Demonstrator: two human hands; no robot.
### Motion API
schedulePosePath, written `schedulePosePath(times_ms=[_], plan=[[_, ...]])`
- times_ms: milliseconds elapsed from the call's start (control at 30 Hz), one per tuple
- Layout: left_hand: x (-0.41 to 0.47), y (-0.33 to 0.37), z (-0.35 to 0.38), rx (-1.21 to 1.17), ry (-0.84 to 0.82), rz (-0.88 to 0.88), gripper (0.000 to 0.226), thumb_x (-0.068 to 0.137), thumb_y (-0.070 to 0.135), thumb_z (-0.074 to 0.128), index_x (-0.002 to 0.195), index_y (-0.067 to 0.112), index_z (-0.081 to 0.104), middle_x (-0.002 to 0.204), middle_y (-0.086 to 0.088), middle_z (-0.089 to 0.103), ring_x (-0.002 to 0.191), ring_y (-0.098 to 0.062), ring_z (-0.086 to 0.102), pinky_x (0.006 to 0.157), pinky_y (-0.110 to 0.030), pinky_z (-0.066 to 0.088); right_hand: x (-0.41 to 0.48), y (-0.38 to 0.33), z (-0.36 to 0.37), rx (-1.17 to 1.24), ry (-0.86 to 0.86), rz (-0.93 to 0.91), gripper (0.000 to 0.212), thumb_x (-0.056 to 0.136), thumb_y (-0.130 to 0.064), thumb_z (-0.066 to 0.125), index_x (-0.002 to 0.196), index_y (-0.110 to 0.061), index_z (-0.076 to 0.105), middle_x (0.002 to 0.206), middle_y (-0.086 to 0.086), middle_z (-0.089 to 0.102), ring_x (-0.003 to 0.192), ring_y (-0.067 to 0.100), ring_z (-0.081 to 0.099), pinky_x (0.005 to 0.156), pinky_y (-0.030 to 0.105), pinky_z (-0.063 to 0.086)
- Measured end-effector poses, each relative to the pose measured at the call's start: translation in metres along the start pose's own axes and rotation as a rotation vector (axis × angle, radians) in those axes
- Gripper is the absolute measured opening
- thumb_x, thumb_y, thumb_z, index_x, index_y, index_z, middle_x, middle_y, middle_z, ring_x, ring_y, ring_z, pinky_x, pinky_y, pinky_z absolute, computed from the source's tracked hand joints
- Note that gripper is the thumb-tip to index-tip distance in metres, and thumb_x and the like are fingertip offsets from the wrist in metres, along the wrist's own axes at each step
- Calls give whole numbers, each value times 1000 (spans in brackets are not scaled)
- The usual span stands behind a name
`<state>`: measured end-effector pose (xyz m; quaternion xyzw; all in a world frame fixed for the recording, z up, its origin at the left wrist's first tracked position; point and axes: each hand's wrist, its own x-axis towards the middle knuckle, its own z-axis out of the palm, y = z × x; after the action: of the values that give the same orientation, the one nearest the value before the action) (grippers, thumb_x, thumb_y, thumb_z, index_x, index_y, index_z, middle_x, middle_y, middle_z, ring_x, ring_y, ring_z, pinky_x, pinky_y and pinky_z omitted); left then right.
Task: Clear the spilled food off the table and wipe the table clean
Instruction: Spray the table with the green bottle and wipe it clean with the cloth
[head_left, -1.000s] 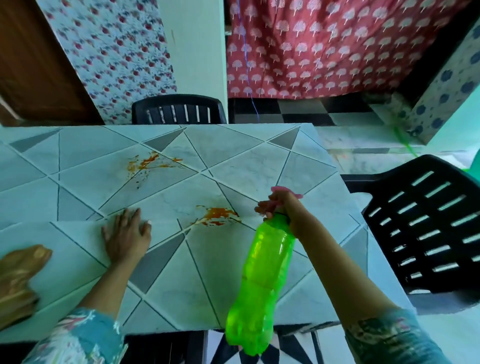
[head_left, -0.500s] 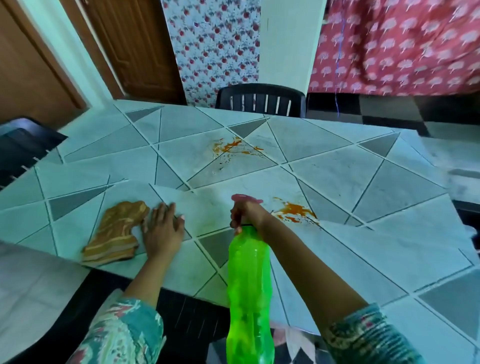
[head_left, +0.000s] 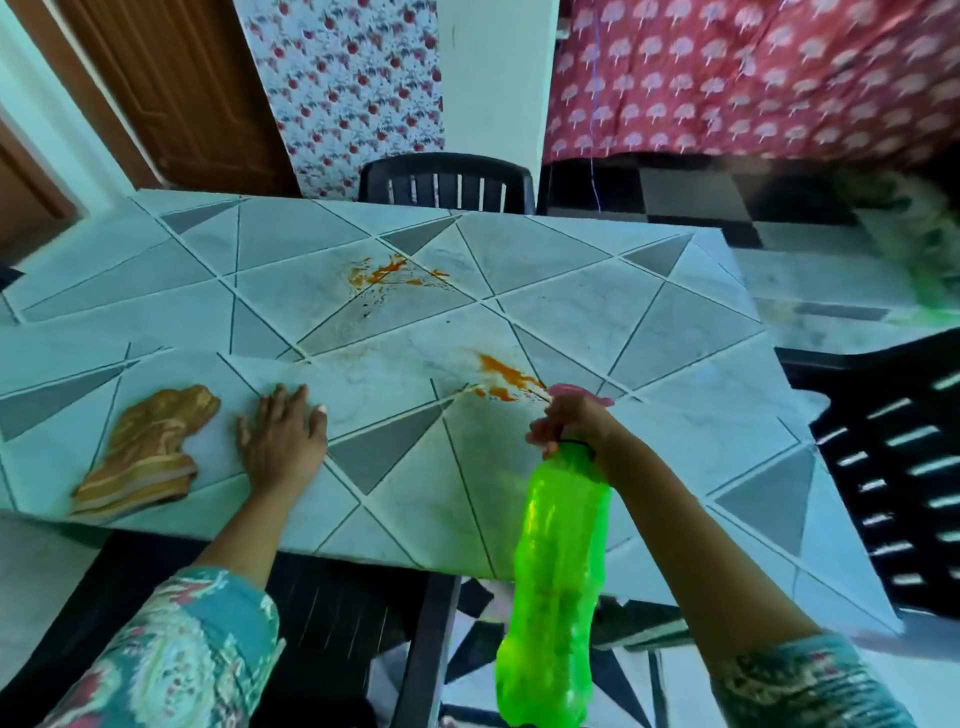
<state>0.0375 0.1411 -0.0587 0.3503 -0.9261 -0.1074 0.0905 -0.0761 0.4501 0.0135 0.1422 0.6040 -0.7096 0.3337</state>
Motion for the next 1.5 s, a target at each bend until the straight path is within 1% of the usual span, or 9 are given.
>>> schedulePosePath(times_ms=[233,500,733,867,933,1167,1333,1433,1500], plan=[[-35,45,9,-14,-11,58,47,98,34,40,142,18,40,154,-8,27,142,-27,21,113,-48,6,-35,-2,-71,6,172,-69,28,85,8,28,76,-14,43,57,9,36,28,14,41,35,12,33],[-60,79,19,30,-10,122,45,96,35,43,137,15,46,149,-11,34,137,-29,28,111,-54,14,-86,4,-162,234,339,-152,24,91,1,32,94,-19,46,70,16,50,34,19,57,33,20,43],[-88,93,20,-8,19,165,44,95,31,45,136,13,48,150,-15,33,137,-32,28,112,-52,14,-119,39,-202,211,439,-115,25,85,0,34,62,-9,37,42,8,41,26,18,44,40,20,38],[-103,80,12,-17,16,134,45,96,33,45,137,16,46,151,-12,31,139,-29,26,113,-49,13,-130,47,-173,223,256,-77,25,94,0,28,102,-9,50,83,22,51,33,18,57,31,18,40],[-108,63,4,-29,5,88,46,96,35,43,139,18,44,152,-10,29,140,-27,25,113,-49,13,-125,51,-142,244,196,-98,35,96,2,28,126,-7,44,77,23,45,30,15,54,28,17,39],[-113,-13,-22,-18,-75,-48,54,95,33,43,146,20,30,156,-7,19,143,-26,18,115,-46,11,-99,74,8,-32,-147,-59,32,93,1,32,116,-18,43,61,10,46,36,16,50,34,17,39],[-98,-43,-26,79,-173,8,61,97,46,31,150,20,15,159,-3,6,146,-21,6,115,-47,2,-92,81,105,-110,-366,7,39,98,-2,28,137,-5,34,94,35,53,73,27,69,31,17,40],[-100,-45,-23,89,-166,28,63,97,50,26,151,20,12,159,-4,4,146,-20,2,115,-46,-3,-81,99,136,-210,-335,-21,34,91,3,35,120,-13,42,59,12,53,40,14,55,31,17,36],[-101,-47,-21,80,-142,36,63,97,50,26,150,19,13,159,-4,5,146,-20,1,115,-45,-4,-75,113,141,-215,-271,-16,41,86,11,34,117,-14,43,58,11,43,28,11,43,28,17,33]])
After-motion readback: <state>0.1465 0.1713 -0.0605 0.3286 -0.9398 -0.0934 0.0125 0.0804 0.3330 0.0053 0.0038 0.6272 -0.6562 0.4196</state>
